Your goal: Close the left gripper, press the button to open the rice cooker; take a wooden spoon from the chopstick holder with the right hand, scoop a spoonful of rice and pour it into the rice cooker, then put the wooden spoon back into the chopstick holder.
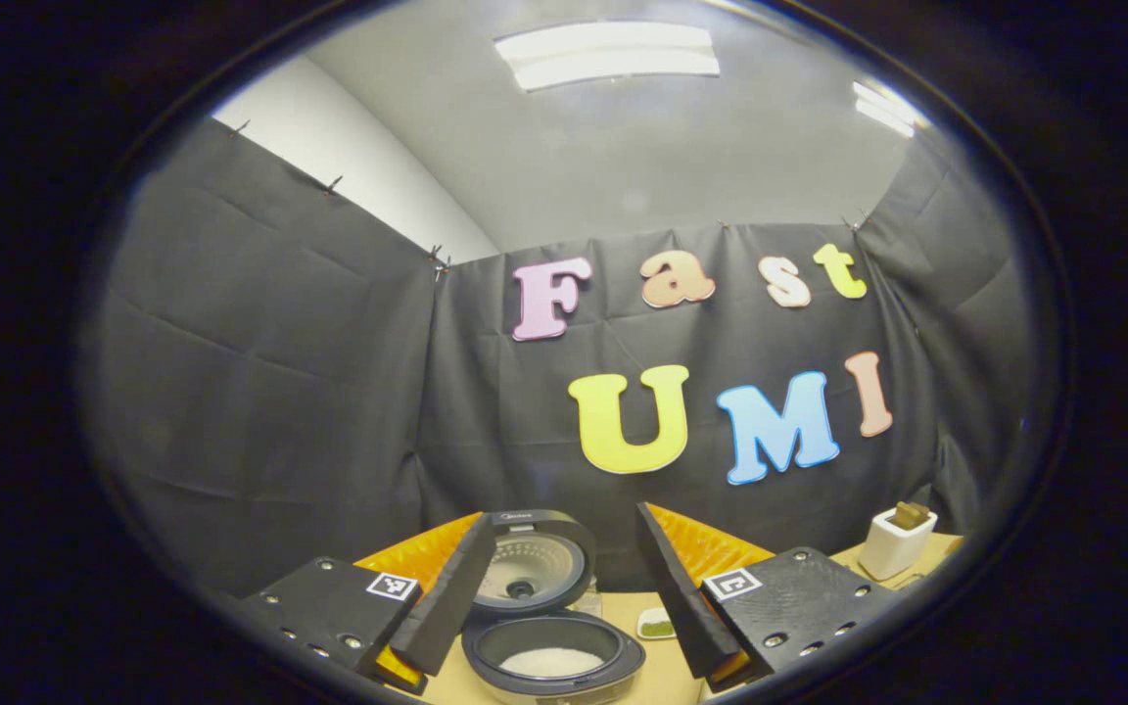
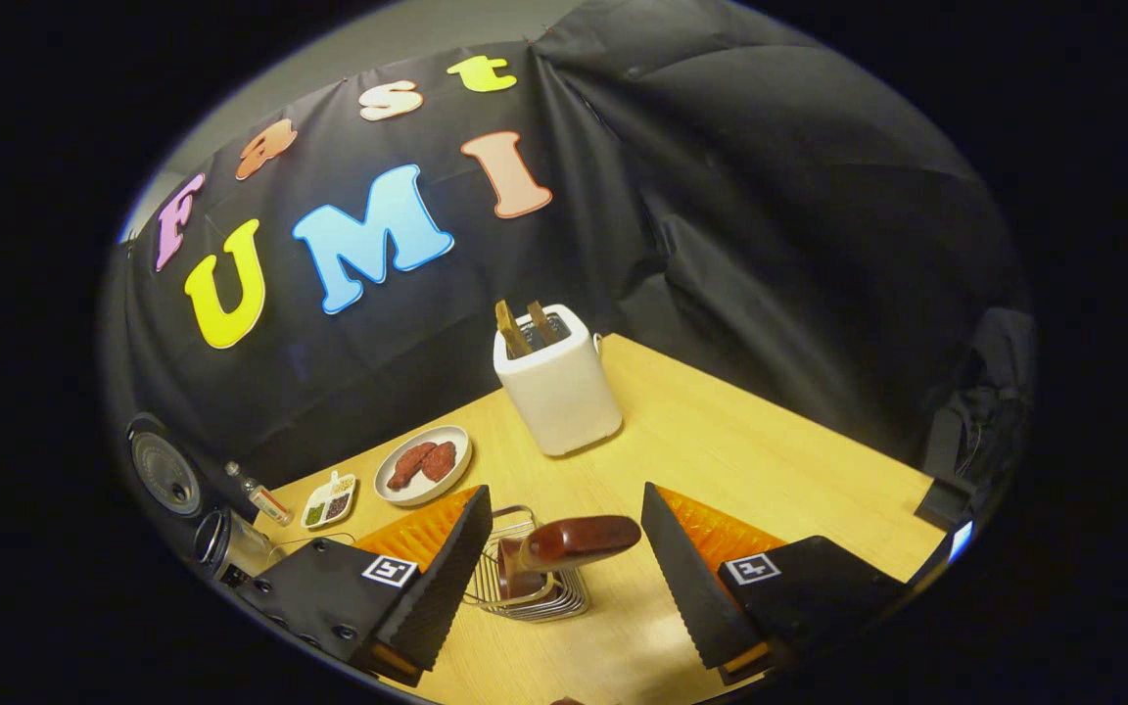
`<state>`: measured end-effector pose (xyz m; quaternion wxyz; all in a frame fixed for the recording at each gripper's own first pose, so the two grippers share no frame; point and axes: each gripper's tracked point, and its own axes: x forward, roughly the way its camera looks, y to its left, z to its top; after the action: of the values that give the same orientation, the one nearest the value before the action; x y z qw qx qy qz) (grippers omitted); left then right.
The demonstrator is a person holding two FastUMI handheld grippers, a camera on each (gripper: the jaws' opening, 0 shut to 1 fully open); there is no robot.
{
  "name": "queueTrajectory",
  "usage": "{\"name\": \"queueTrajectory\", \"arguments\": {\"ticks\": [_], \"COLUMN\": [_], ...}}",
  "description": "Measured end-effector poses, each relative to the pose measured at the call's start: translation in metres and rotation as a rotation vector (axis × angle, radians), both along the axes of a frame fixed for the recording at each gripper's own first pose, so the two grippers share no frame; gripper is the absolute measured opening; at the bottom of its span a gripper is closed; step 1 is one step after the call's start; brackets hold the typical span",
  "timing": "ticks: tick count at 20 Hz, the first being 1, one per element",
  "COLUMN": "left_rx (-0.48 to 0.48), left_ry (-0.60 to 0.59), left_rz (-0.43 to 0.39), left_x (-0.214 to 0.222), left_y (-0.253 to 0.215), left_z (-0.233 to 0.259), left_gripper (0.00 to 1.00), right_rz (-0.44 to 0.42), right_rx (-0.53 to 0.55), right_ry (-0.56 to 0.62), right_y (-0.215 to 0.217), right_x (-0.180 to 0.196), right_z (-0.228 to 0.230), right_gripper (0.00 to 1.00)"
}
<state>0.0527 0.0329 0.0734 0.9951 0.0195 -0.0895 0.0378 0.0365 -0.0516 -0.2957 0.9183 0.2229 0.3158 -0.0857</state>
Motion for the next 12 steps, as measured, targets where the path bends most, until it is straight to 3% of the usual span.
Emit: {"name": "queueTrajectory", "arguments": {"ticks": [3,5,7,8,9,10,11,12], "left_rx": [0.016,0.032,0.043,0.045,0.045,0.043,0.040,0.035], "left_ry": [-0.004,-0.002,-0.010,-0.014,-0.015,-0.013,-0.010,-0.008], "left_rz": [0.005,0.013,0.020,0.021,0.022,0.024,0.027,0.030], "left_x": [-0.006,-0.009,-0.012,-0.013,-0.013,-0.013,-0.013,-0.012], "left_y": [0.002,0.004,0.008,0.009,0.011,0.013,0.016,0.019], "left_z": [0.003,0.001,0.004,0.006,0.007,0.006,0.004,0.002], "left_gripper": [0.90,0.90,0.90,0.88,0.88,0.88,0.88,0.88], "right_rz": [0.009,0.002,0.001,0.012,0.027,0.012,0.020,0.035], "right_rx": [0.082,0.101,0.111,0.123,0.127,0.125,0.134,0.121], "right_ry": [0.042,0.049,0.049,0.054,0.065,0.064,0.078,0.079], "right_y": [0.017,0.021,0.025,0.029,0.032,0.036,0.034,0.034], "right_x": [-0.006,-0.005,-0.003,-0.002,-0.003,-0.001,-0.005,0.008], "right_z": [-0.019,-0.023,-0.024,-0.023,-0.025,-0.029,-0.017,-0.028], "right_gripper": [0.95,0.78,0.40,0.36,0.45,0.45,0.18,0.17]}}
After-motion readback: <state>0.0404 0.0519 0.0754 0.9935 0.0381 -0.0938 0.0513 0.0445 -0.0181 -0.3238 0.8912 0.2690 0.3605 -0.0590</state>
